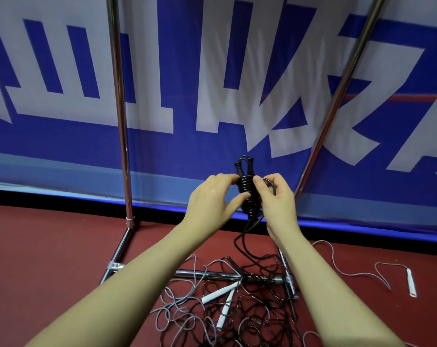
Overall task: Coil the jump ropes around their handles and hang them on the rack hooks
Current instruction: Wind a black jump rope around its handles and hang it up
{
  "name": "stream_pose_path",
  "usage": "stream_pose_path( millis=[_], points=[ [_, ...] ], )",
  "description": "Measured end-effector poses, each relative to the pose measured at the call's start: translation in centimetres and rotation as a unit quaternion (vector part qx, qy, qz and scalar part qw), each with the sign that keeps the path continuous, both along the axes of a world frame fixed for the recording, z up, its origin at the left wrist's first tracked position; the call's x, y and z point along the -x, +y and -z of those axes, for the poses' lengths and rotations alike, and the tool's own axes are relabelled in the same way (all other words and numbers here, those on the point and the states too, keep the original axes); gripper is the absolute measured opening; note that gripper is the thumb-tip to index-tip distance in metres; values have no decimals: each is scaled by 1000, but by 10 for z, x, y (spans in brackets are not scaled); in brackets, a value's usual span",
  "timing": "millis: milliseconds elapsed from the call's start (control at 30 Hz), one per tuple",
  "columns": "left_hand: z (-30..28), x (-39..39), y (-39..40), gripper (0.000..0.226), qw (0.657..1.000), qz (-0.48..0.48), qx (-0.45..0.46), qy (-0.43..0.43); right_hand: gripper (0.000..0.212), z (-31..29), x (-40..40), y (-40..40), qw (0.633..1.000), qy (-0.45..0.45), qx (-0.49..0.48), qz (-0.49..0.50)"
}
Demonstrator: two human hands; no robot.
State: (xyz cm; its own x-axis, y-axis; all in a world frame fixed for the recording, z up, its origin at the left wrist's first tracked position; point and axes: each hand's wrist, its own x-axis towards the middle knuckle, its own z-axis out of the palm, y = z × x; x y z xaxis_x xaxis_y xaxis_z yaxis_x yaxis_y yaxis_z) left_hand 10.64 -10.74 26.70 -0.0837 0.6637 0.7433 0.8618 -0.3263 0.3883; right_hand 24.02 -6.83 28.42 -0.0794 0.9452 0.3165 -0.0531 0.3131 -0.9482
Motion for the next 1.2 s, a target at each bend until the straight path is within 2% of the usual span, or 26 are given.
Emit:
stream_pose_path(
  millis=[67, 167, 333, 467, 567, 667, 833, 900, 967, 1067, 1200],
  points=[
    [0, -1, 3, 53, 998, -29, -22, 58, 23, 3, 2, 2, 999, 22, 22, -14],
    [0, -1, 5, 64, 991, -48, -10, 122, 22, 6, -1, 5, 999, 0, 10, -32],
    [-2, 1, 9, 86, 988, -70, 2, 135, 14, 4, -2, 4, 997, -33, 9, -73],
    [-9, 1, 6, 69, 992, -65, 74, 79, 11, 0, -2, 6, 994, -56, 8, -98],
    [-6, 6, 8, 65, 997, -12, 60, 44, 11, -8, -2, 6, 994, 32, 50, -91],
    [-7, 10, 7, 65, 996, 39, 76, -14, 7, -14, -4, 3, 972, 139, 143, -124],
    [-6, 7, 9, 66, 981, 106, 93, -132, 8, -11, -7, 3, 959, 152, 167, -170],
    [-8, 5, 9, 64, 974, 122, 101, -162, 15, -11, -9, 4, 959, 151, 159, -180],
    [-10, 8, 10, 70, 980, 94, 110, -135, 26, -10, -12, 4, 963, 125, 152, -185],
    [-12, 10, 9, 83, 989, 2, 136, -56, 32, -6, -11, 3, 966, 95, 157, -182],
    [-17, 11, 9, 78, 986, -94, 135, 34, 32, -6, -6, 0, 965, 99, 156, -185]
  ],
)
